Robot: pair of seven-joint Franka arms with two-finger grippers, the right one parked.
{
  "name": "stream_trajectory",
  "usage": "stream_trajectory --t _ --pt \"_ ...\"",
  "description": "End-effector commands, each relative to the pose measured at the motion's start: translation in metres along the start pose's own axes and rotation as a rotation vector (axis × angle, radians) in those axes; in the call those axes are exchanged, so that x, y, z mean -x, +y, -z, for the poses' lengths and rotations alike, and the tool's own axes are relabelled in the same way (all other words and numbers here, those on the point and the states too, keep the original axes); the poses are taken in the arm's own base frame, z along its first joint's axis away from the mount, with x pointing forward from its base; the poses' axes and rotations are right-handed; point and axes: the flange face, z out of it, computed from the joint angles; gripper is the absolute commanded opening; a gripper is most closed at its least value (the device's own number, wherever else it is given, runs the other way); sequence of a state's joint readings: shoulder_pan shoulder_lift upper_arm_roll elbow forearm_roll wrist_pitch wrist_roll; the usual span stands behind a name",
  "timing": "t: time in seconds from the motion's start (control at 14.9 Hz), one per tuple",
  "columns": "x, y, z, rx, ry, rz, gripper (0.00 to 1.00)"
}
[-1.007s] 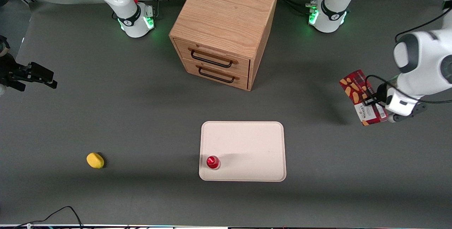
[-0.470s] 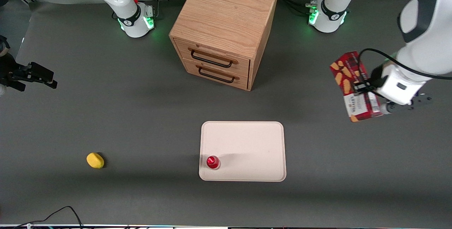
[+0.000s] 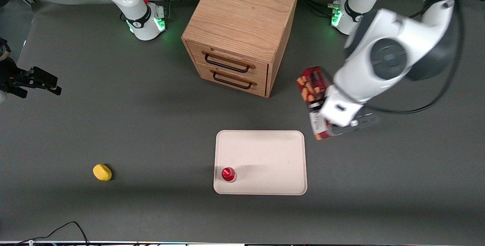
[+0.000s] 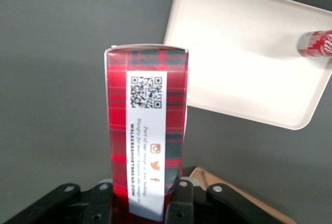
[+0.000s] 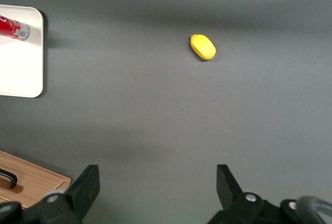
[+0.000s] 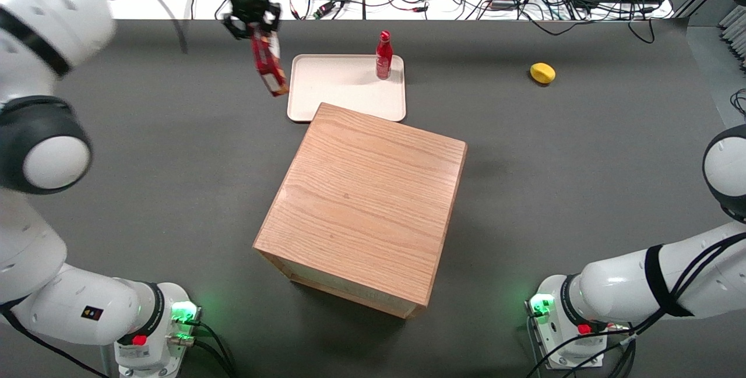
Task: Place red cookie box on tray
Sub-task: 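Carry the cookie box over the cream tray and lower it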
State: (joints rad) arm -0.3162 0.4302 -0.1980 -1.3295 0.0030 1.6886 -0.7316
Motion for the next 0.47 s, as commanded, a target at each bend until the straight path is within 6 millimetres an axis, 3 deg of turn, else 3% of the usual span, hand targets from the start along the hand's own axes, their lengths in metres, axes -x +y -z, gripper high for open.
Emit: stream_trajectory --t 0.0,0.07,0.2,0.4 --pt "-0.015 0.043 -0.016 0.02 0.05 0.007 0.0" --pt "-0.026 0.049 -0.028 0.04 0.06 0.009 0.0" --pt "-0.028 0.08 -0.06 0.065 0.087 -0.022 0.0" --pt "-0.059 0.08 -0.104 0.071 0.164 -0.014 0.0"
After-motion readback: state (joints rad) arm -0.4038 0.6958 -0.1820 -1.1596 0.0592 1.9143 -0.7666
